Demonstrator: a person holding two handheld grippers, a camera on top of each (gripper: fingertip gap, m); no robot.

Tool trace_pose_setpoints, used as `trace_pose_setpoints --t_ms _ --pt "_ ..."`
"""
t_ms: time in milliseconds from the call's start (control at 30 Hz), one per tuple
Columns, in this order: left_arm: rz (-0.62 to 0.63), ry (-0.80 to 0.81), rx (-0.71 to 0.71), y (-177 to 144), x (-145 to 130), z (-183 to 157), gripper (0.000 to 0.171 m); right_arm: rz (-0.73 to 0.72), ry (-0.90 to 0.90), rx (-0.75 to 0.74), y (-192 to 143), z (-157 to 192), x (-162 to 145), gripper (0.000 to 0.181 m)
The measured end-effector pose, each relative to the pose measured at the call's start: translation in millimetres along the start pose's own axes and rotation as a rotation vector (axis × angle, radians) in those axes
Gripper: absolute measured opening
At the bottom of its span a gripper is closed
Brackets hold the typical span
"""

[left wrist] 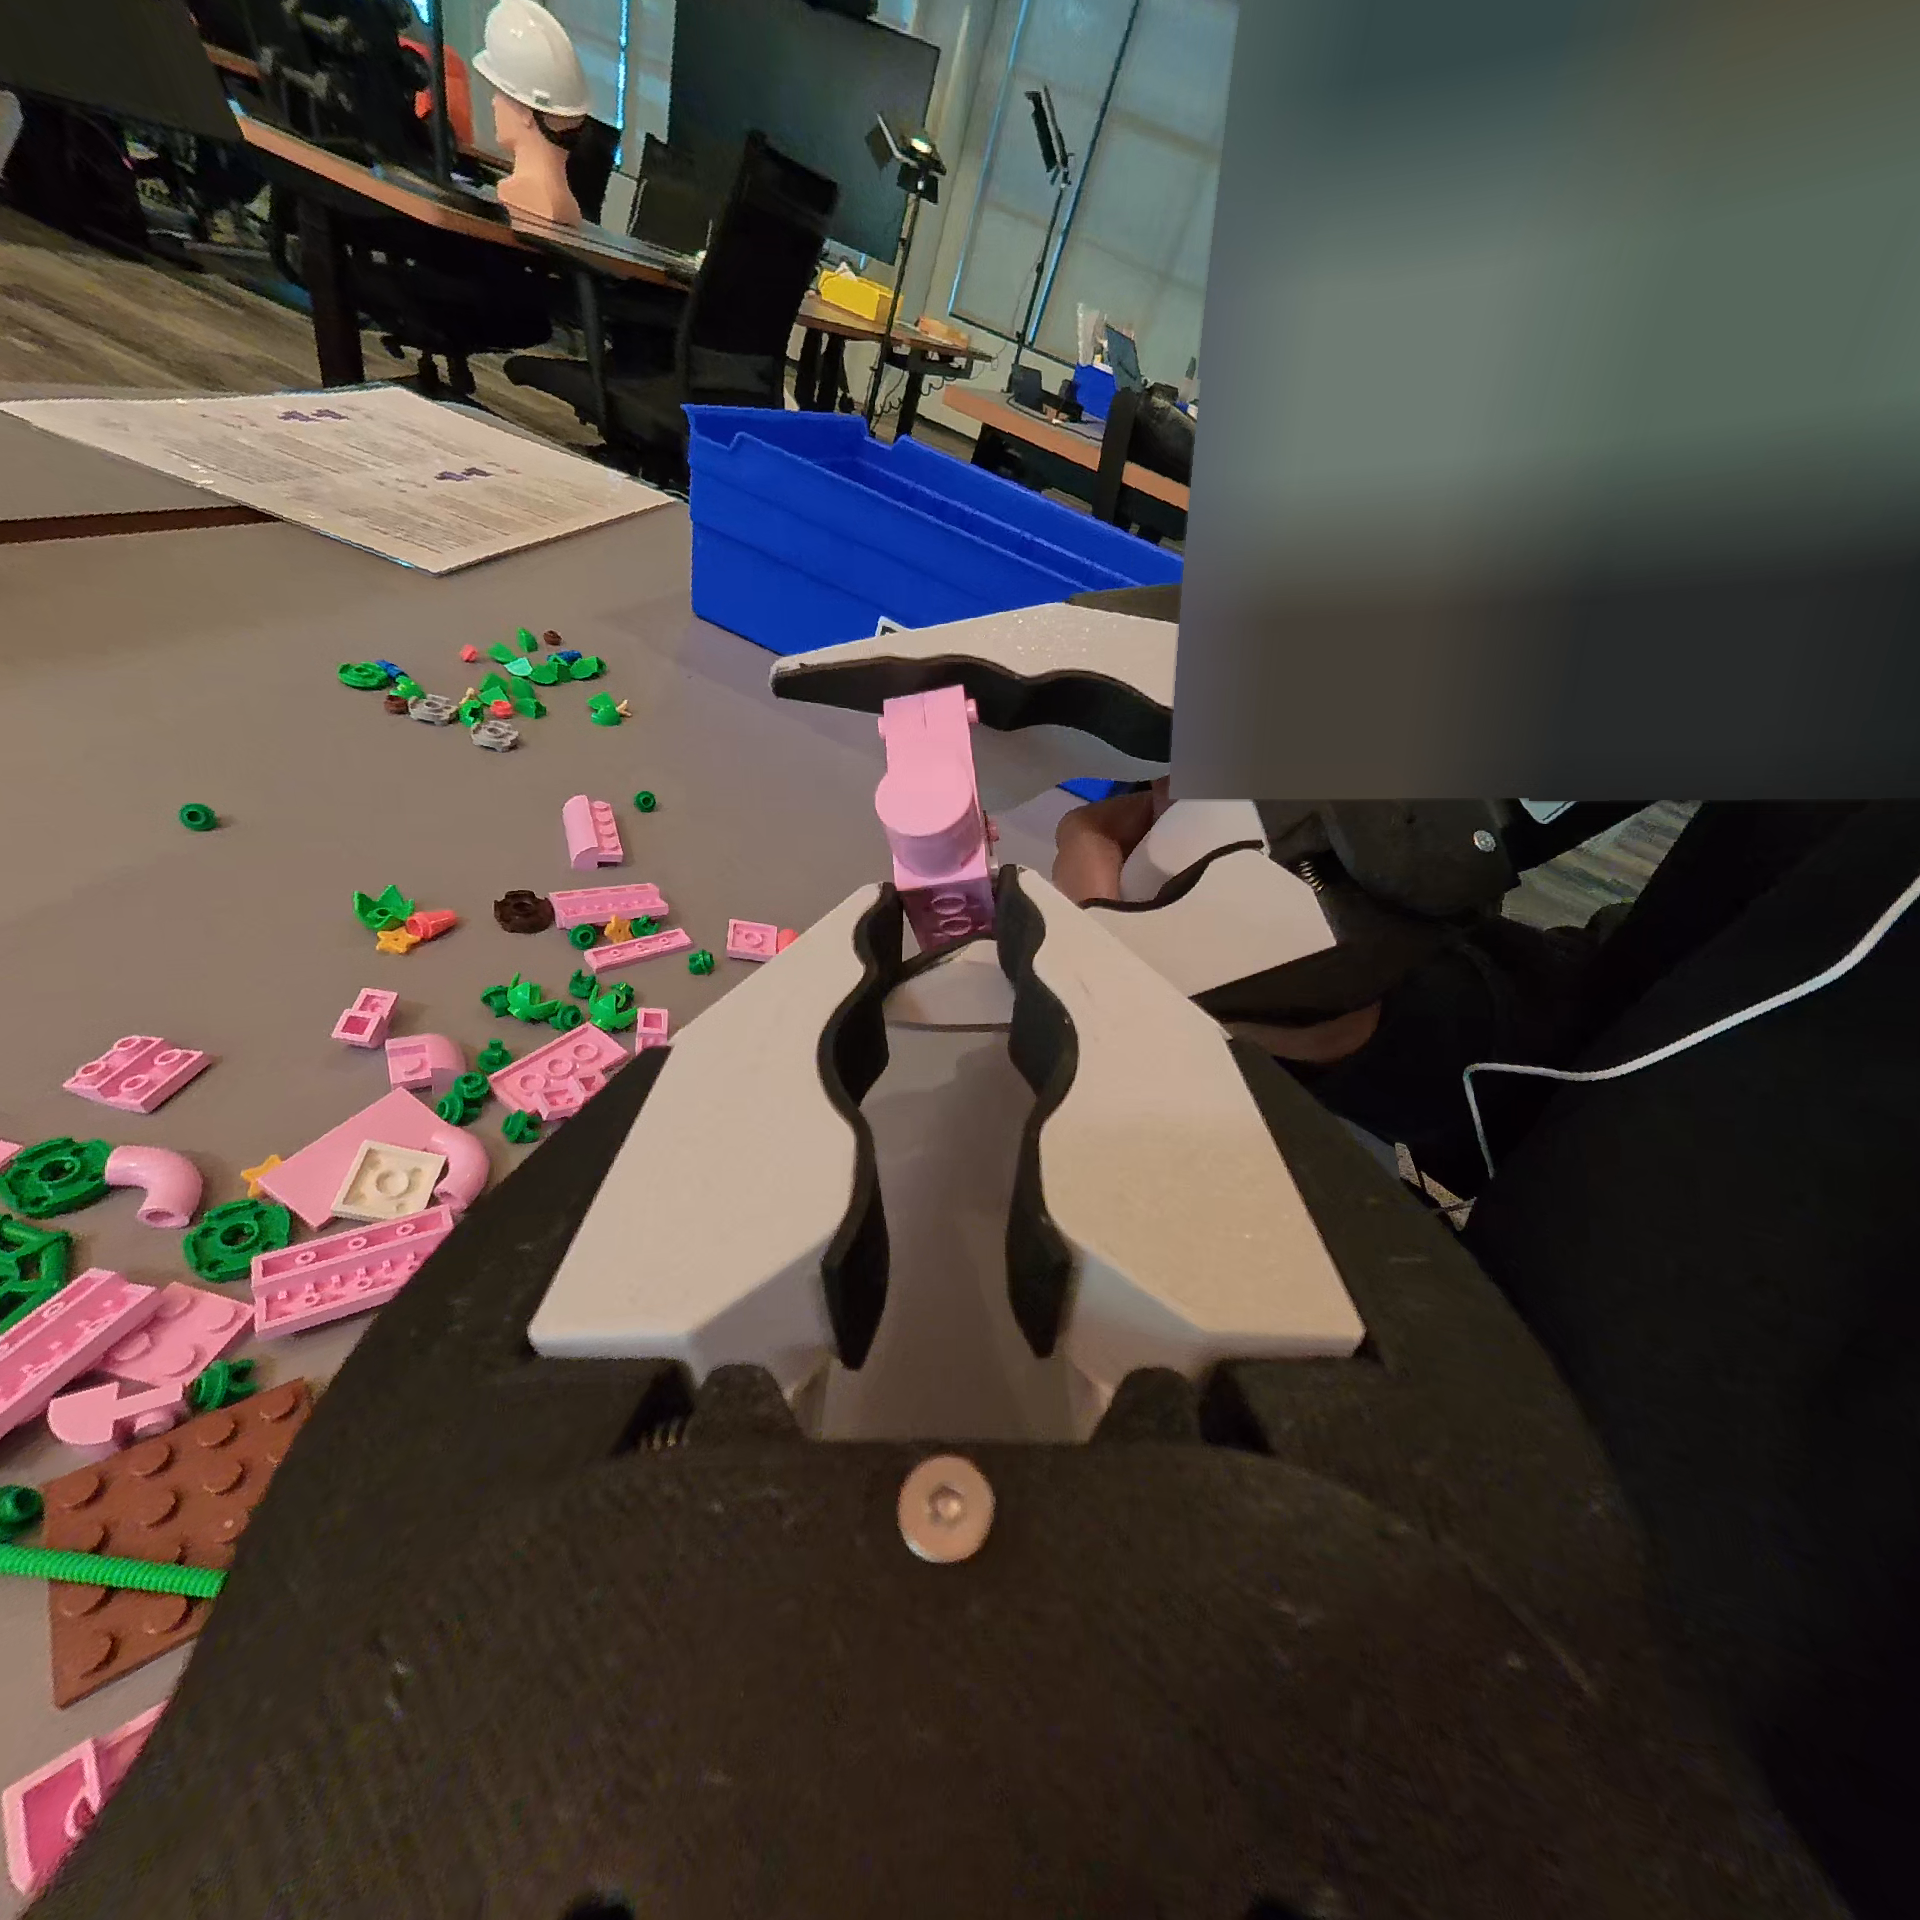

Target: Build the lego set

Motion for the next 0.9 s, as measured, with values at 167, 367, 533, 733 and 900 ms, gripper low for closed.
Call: trace_pose_setpoints --t_ms 167,367,533,733,900 --pt "0.004 -0.007 0.0 0 -1 1 0.016 0.007 -0.018 -0.007 1 1 -1 0.06" --pt "-0.024 -0.048 -0.069 0 1 4 0.017 -0.013 -0.073 -0.005 0 2 0 0.055" --pt "-0.051 -0.068 -0.093 -5 2 6 0.021 -0.027 -0.004 0.02 -3 -3 -1 0.055" --pt "-0.032 -0.046 -0.106 -1 1 2 0.019 -0.023 -0.009 0.049 -5 -3 -1 0.054" --pt "-0.004 -0.028 -0.103 3 -2 -2 0.018 0.01 -0.057 0.082 -5 7 1 0.054"
Point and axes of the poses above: each gripper's, where its closed fingertips meet, y out along the fingers, x out of its top, z = x × y across the jaws, the point moved 7 cm from there along -y, back along the fingers
